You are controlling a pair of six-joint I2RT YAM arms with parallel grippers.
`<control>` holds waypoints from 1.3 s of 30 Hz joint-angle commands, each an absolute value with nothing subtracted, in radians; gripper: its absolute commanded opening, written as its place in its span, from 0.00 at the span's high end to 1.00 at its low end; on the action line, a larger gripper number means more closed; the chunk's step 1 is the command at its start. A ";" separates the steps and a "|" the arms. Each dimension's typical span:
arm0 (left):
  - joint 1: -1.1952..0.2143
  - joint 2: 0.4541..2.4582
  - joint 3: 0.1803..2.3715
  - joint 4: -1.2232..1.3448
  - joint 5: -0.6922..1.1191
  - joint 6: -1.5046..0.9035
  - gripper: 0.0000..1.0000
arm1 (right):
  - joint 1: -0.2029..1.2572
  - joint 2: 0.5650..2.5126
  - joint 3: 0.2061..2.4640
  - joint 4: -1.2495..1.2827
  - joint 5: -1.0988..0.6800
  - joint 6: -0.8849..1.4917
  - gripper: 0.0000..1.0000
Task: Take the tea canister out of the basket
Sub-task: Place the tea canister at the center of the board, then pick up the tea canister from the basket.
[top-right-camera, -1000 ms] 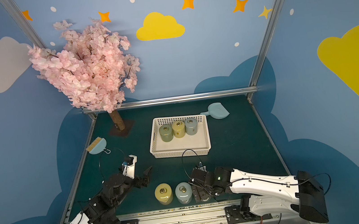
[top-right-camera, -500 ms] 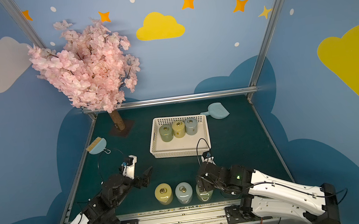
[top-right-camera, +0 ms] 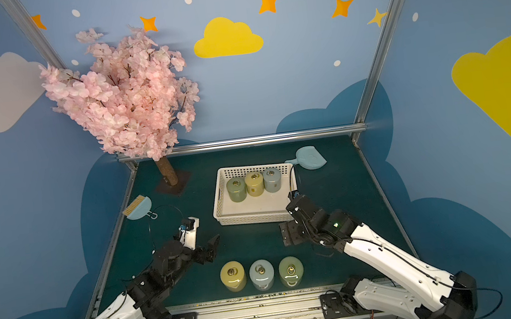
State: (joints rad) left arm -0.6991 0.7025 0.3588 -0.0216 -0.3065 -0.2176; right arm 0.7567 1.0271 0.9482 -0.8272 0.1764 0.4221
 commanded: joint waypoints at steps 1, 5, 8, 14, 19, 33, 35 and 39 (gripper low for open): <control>-0.660 0.735 0.396 0.028 -0.284 -0.256 0.00 | 0.693 1.058 0.984 -0.741 0.106 0.316 0.02; -0.617 0.755 0.389 0.076 -0.264 -0.270 0.00 | 0.601 1.104 0.992 -0.665 0.041 0.260 0.02; -0.614 0.744 0.369 0.082 -0.276 -0.260 0.00 | 0.549 1.140 1.005 -0.613 -0.004 0.208 0.02; -0.614 0.642 0.305 0.087 -0.231 -0.226 0.00 | 0.491 1.232 1.064 -0.560 -0.054 0.107 0.03; -0.614 0.583 0.259 0.153 -0.160 -0.192 0.00 | 0.446 1.345 1.133 -0.543 -0.088 0.065 0.04; -0.614 0.609 0.278 0.161 -0.032 -0.125 0.00 | 0.385 1.664 1.378 -0.583 -0.097 -0.030 0.05; -0.614 0.604 0.275 0.161 -0.038 -0.123 0.00 | 0.383 1.711 1.428 -0.607 -0.103 -0.051 0.04; -0.613 0.604 0.268 0.167 -0.048 -0.121 0.00 | 0.382 1.819 1.540 -0.672 -0.117 -0.117 0.04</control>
State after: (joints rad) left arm -0.6170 0.6090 0.2596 0.1406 -0.0479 -0.1379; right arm 0.3855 1.7714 1.4799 -0.6048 -0.0994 -0.0563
